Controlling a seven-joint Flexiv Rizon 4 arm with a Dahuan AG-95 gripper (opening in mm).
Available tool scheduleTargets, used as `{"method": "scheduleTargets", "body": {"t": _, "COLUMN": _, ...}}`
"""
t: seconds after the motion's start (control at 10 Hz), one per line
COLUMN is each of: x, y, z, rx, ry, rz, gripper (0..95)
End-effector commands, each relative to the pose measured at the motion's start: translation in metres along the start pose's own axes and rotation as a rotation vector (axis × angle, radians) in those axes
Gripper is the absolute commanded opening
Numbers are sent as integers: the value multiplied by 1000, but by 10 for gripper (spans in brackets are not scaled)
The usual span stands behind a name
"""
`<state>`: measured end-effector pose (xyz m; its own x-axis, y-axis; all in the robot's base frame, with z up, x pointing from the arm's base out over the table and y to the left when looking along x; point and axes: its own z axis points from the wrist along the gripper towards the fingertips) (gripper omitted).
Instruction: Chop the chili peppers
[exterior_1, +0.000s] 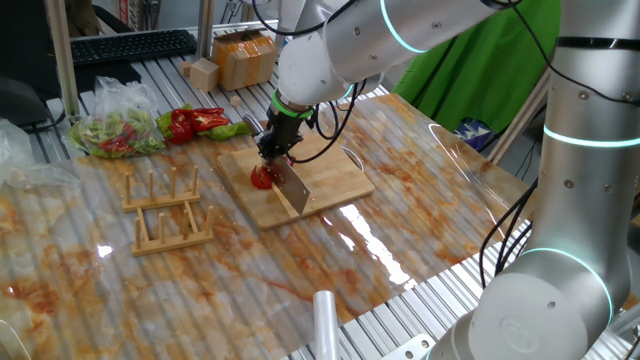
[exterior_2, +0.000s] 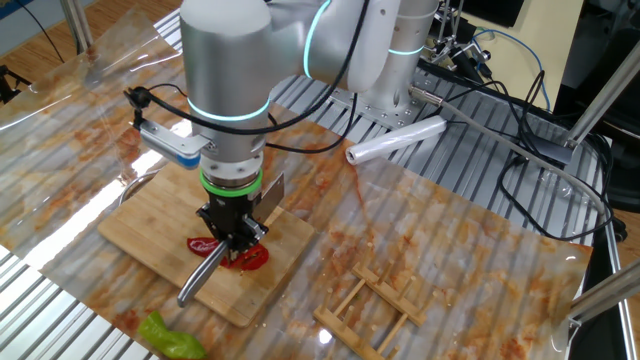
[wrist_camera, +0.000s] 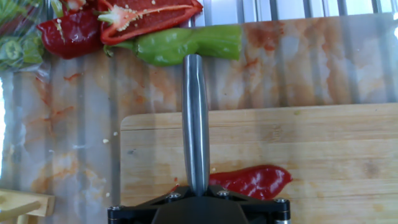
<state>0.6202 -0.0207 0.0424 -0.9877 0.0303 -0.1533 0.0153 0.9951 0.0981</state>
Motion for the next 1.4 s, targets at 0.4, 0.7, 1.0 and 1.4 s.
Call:
{"method": "scheduleTargets", "body": {"t": 0.4, "x": -9, "y": -1, "z": 4, "rx": 16, "ry": -13, "rz": -5, "gripper": 0}}
{"method": "scheduleTargets", "body": {"t": 0.7, "x": -10, "y": 1, "z": 9, "rx": 7, "ry": -10, "rz": 3, "gripper": 0}}
{"method": "scheduleTargets", "body": {"t": 1.0, "x": -11, "y": 0, "z": 5, "rx": 19, "ry": 2, "rz": 4, "gripper": 0}}
{"method": "scheduleTargets", "body": {"t": 1.4, "x": -7, "y": -1, "z": -7, "rx": 19, "ry": 11, "rz": 18, "gripper": 0}}
